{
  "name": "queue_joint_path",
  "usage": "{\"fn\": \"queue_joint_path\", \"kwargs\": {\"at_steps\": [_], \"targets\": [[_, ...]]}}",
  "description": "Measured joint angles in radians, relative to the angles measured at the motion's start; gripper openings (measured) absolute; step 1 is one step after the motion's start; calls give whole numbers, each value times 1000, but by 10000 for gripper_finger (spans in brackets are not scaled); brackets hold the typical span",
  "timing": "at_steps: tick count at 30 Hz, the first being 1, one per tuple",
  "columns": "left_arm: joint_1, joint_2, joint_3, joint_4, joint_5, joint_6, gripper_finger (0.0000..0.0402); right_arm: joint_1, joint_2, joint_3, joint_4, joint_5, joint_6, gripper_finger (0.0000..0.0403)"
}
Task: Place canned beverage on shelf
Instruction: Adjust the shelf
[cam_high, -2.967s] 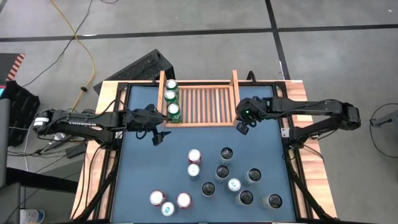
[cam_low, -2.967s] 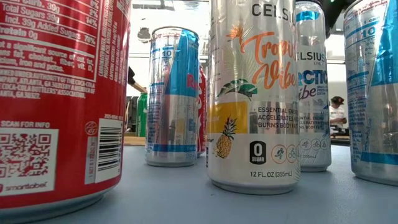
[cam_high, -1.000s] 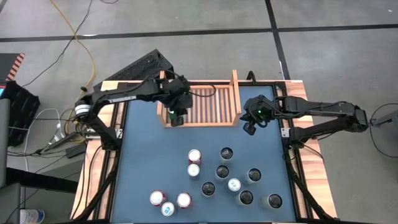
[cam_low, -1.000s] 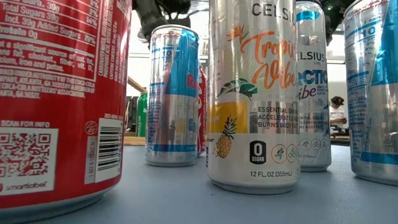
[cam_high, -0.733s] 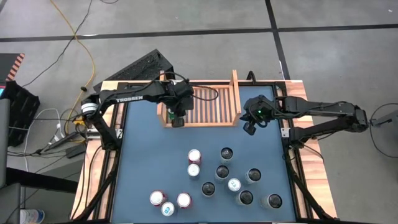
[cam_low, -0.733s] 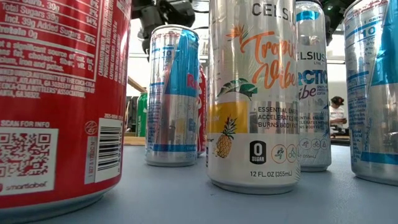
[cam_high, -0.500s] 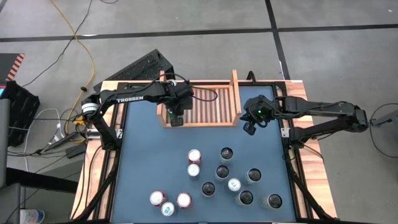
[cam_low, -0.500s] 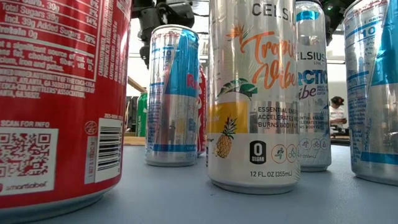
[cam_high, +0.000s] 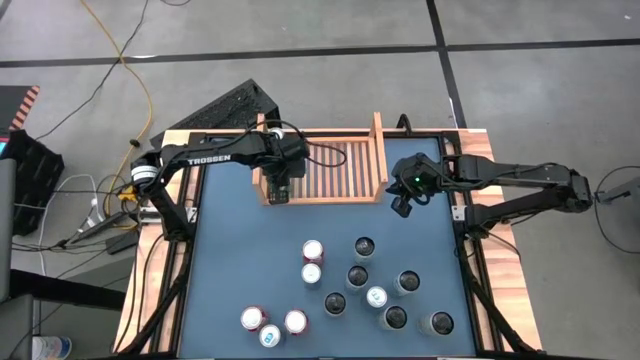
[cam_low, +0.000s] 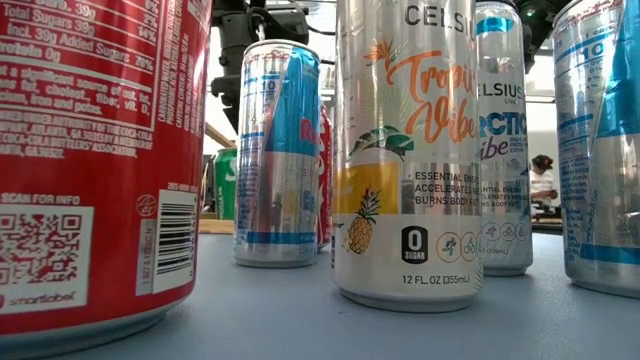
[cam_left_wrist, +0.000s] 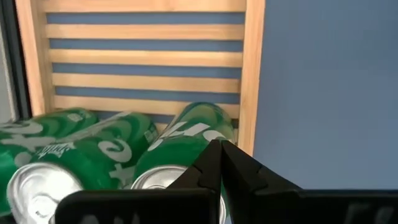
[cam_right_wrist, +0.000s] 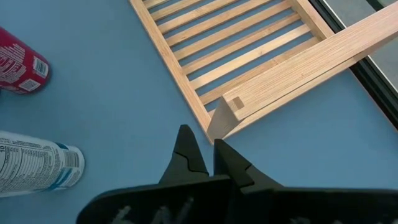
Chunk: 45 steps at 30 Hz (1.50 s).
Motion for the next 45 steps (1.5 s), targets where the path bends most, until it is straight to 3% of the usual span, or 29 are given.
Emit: {"fn": "queue_joint_path", "kwargs": {"at_steps": [7, 15, 19, 25, 31, 36, 45], "targets": [[-2, 0, 0, -31, -17, 9, 0, 0, 0, 0, -1, 0, 0, 0], [-20, 0, 0, 49, -10, -1, 0, 0, 0, 0, 0, 0, 0, 0], [-46, 0, 24, 44, 43, -35, 0, 0, 0, -1, 7, 0, 2, 0], [-113, -3, 172, -47, 156, -137, 0, 36, 0, -1, 179, -81, -33, 0], [-195, -70, 286, -161, 80, -171, 0, 101, 5, -1, 405, -87, -53, 0], [-197, -245, 217, -182, 49, -298, 0, 95, 79, 10, 506, 23, -53, 0], [-208, -560, -115, -94, -216, -644, 0, 19, 431, 283, 491, 57, -150, 0]]}}
